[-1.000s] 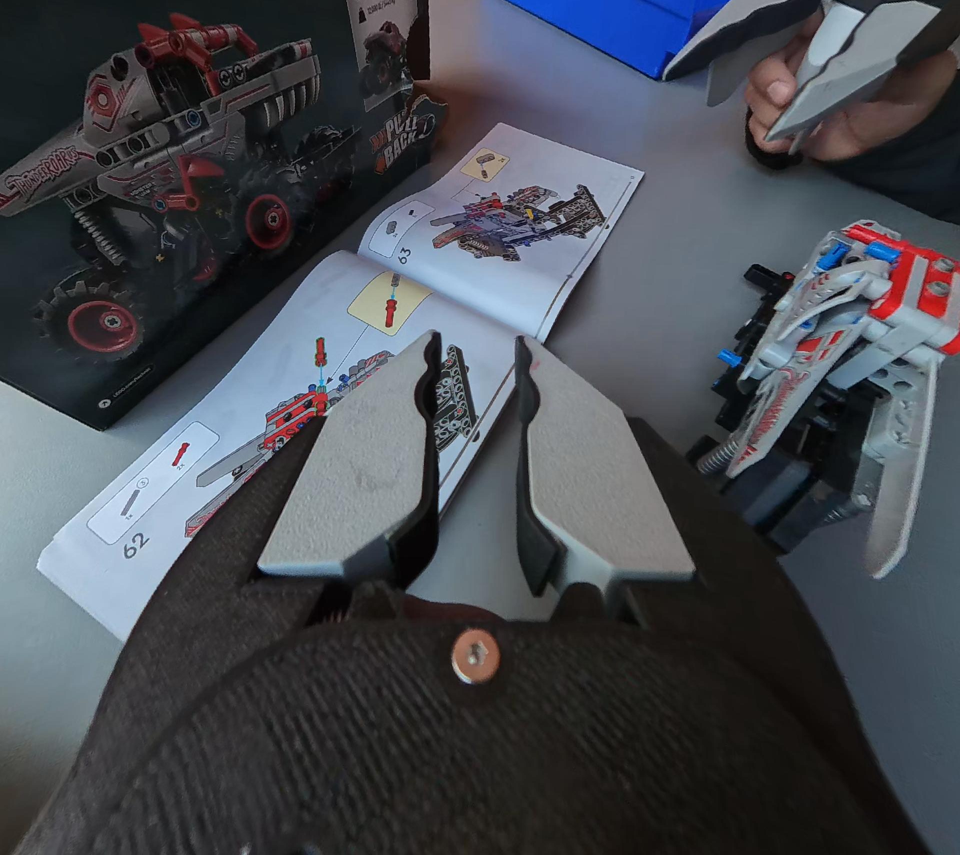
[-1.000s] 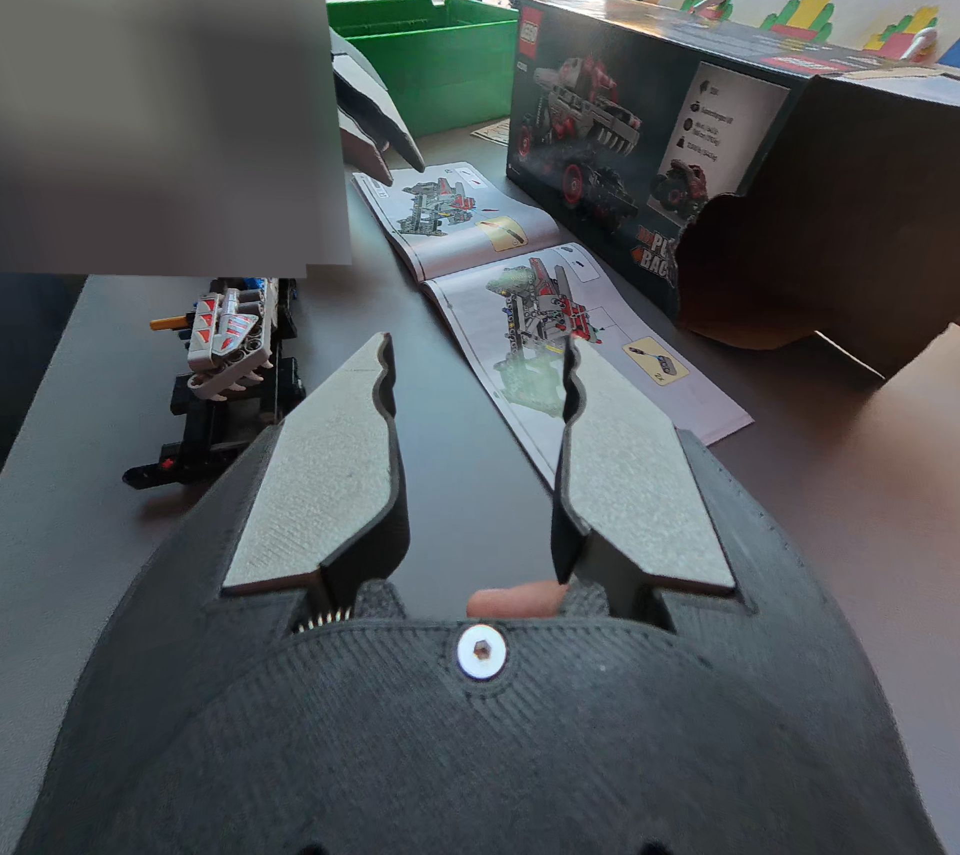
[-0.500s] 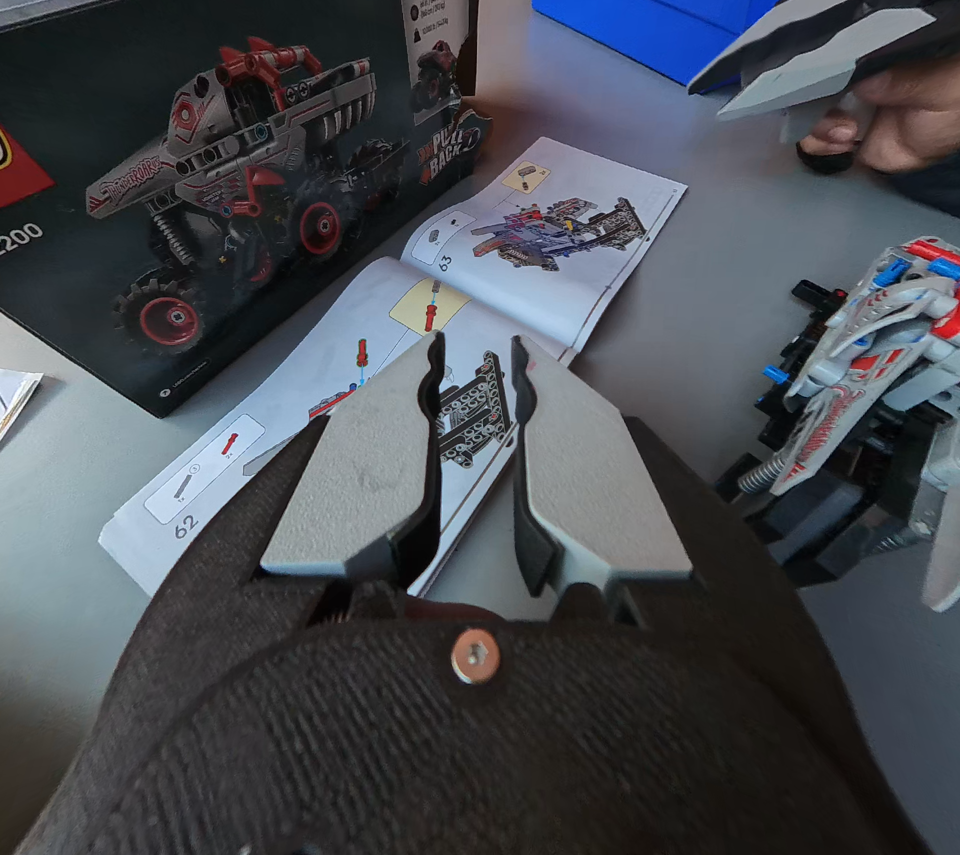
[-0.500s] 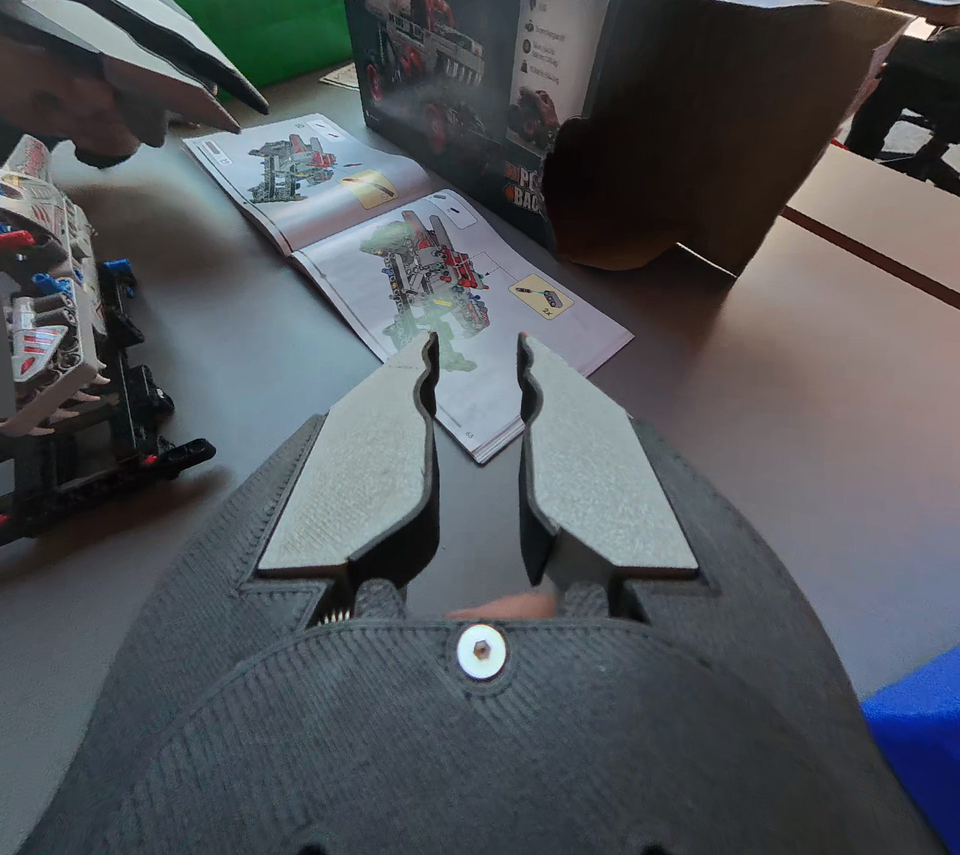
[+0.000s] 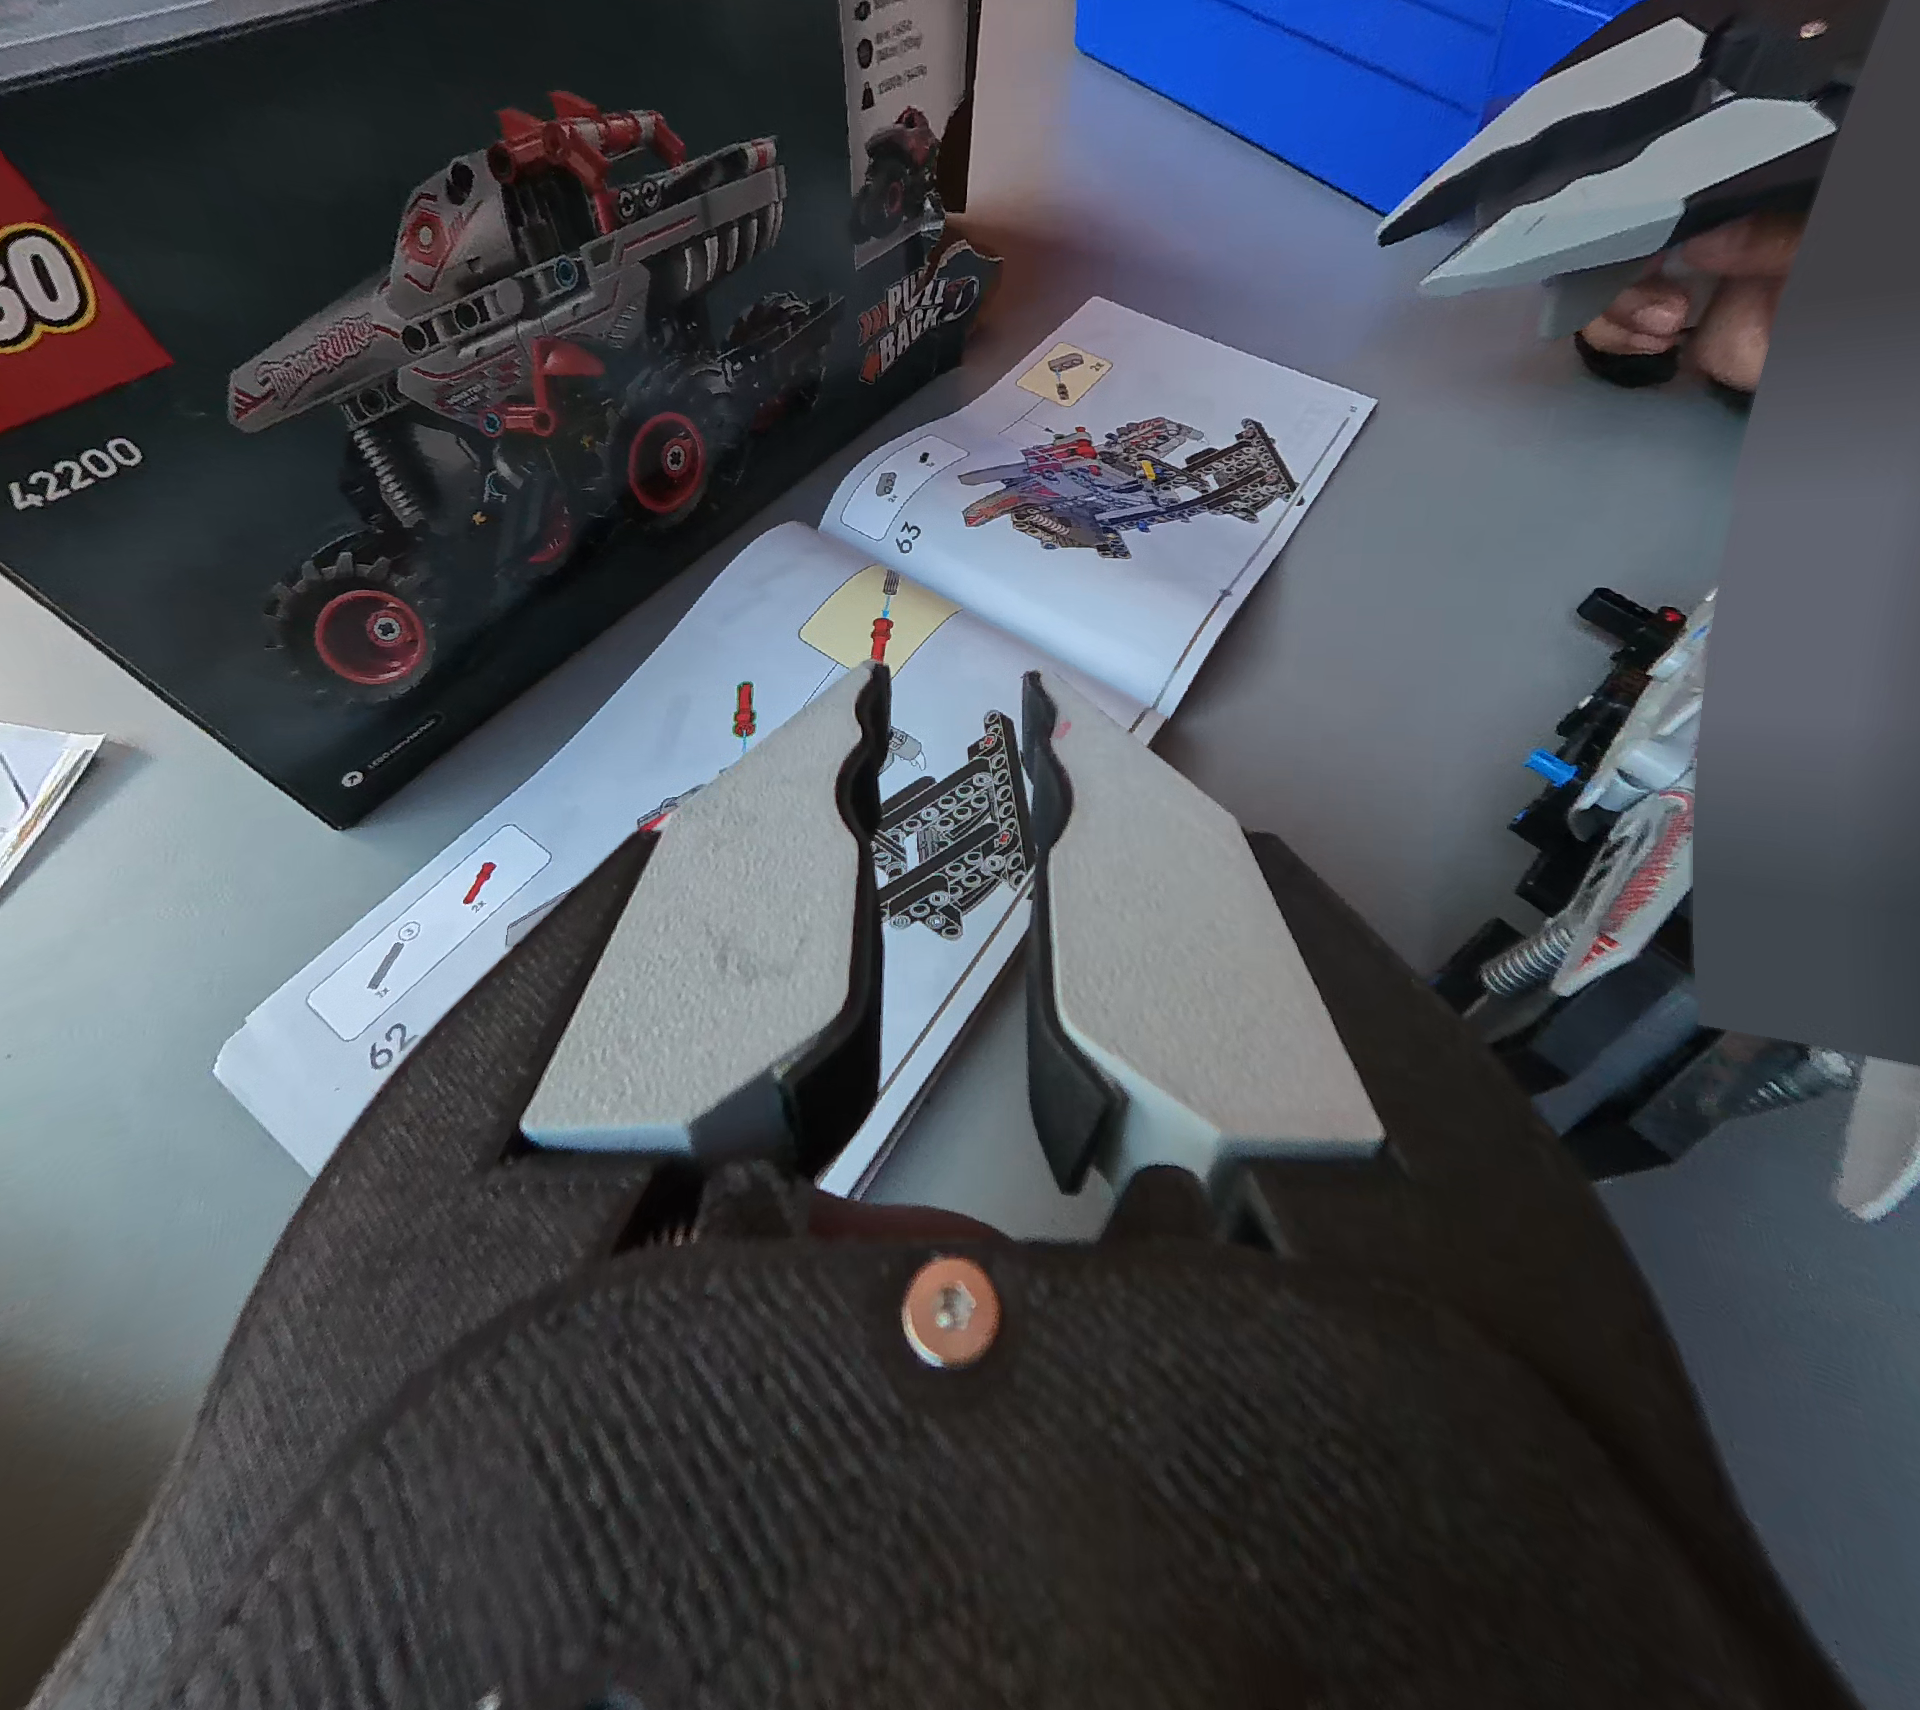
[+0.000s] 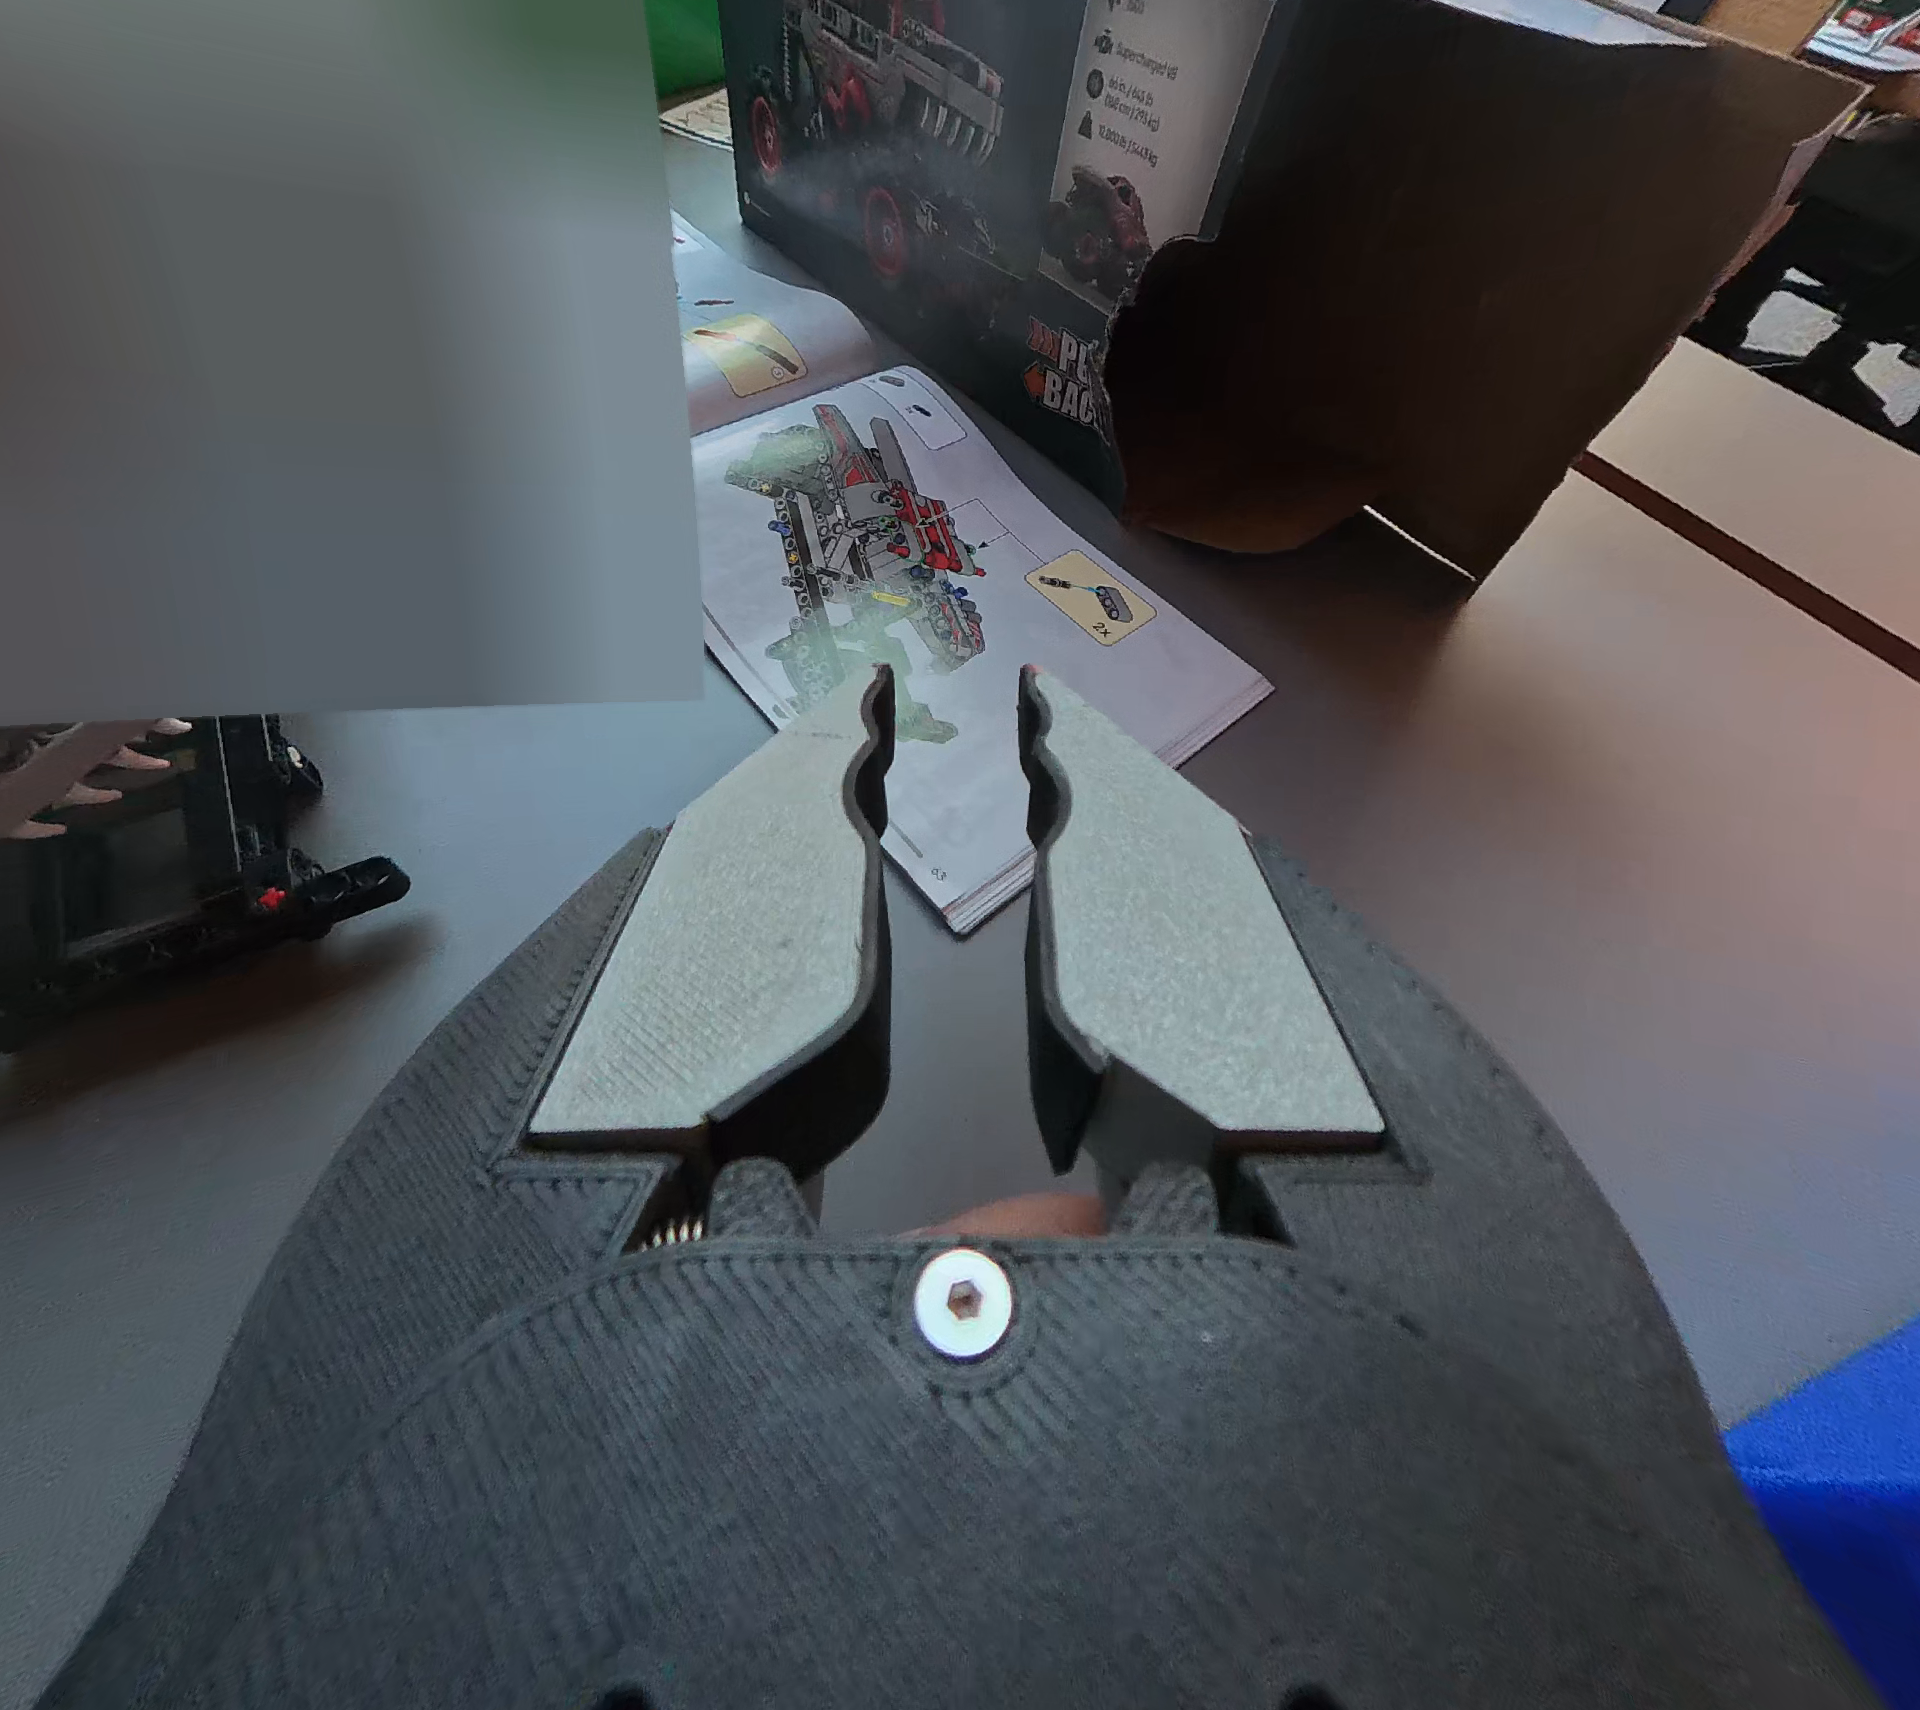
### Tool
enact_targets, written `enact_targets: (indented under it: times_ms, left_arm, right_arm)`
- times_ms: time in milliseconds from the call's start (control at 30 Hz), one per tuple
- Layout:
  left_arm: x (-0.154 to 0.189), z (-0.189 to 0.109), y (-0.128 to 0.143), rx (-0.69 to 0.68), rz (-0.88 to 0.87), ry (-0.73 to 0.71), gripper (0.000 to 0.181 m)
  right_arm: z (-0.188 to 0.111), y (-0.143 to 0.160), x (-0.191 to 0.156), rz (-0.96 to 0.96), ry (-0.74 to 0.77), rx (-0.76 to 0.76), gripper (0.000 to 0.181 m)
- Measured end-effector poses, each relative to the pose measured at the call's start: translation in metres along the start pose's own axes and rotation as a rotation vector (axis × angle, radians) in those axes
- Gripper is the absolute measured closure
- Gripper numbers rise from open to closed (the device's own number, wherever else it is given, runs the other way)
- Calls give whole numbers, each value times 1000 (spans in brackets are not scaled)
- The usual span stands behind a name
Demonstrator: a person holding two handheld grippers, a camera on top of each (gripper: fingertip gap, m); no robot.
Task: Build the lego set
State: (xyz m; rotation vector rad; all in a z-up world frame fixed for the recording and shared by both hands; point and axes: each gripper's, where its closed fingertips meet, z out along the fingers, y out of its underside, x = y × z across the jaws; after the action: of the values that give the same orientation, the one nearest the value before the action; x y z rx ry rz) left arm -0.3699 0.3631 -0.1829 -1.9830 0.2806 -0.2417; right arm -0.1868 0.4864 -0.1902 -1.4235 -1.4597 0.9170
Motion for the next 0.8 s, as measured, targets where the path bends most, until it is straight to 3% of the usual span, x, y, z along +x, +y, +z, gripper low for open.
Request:
enact_targets:
  times_ms: [333,800]
  left_arm:
    - [1,-1,-2,6,29,-11,160]
    - [-10,-2,-1,6,58,-82,161]
  right_arm:
    - [0,-3,-23,-57,-112,17,155]
    - [0,2,-16,-88,-56,-20,152]
